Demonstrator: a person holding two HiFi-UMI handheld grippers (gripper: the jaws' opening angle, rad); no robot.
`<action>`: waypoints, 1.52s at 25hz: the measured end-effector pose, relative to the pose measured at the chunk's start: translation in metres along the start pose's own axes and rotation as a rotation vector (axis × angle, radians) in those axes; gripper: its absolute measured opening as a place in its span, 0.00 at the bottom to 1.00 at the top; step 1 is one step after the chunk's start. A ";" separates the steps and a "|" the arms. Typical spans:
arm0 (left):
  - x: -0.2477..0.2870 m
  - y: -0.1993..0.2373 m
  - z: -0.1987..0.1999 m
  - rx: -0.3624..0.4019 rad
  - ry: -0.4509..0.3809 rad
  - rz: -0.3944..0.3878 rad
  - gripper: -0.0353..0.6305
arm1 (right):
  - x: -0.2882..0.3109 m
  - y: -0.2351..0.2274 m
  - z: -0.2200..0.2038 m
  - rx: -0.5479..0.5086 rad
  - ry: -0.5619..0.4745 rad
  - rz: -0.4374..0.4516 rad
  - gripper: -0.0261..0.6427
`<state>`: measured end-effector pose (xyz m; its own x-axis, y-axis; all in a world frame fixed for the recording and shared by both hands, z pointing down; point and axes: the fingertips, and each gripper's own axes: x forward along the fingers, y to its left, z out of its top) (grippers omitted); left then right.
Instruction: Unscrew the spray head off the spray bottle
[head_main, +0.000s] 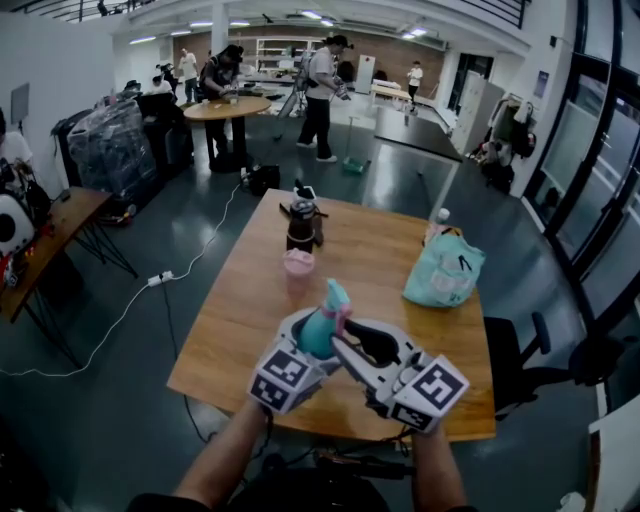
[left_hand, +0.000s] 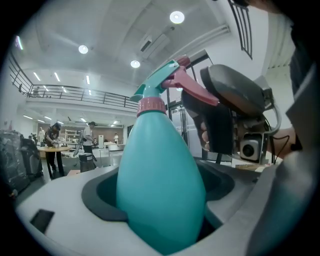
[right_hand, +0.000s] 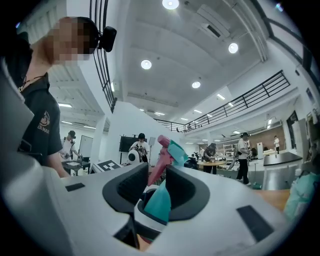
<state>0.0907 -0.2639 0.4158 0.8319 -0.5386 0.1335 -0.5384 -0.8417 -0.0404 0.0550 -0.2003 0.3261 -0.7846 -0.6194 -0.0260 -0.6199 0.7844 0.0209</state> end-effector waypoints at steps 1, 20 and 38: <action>0.000 0.000 0.000 0.000 -0.003 -0.004 0.69 | -0.001 0.000 0.000 -0.003 0.000 0.003 0.21; -0.003 -0.003 0.008 -0.008 -0.038 -0.045 0.69 | -0.020 -0.034 -0.007 -0.015 0.019 -0.059 0.13; -0.007 0.001 0.011 -0.016 -0.056 -0.021 0.69 | -0.028 -0.044 0.006 -0.008 -0.038 -0.153 0.13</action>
<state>0.0858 -0.2610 0.4037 0.8488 -0.5228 0.0789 -0.5228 -0.8522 -0.0226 0.1044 -0.2173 0.3202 -0.6800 -0.7302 -0.0671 -0.7326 0.6803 0.0217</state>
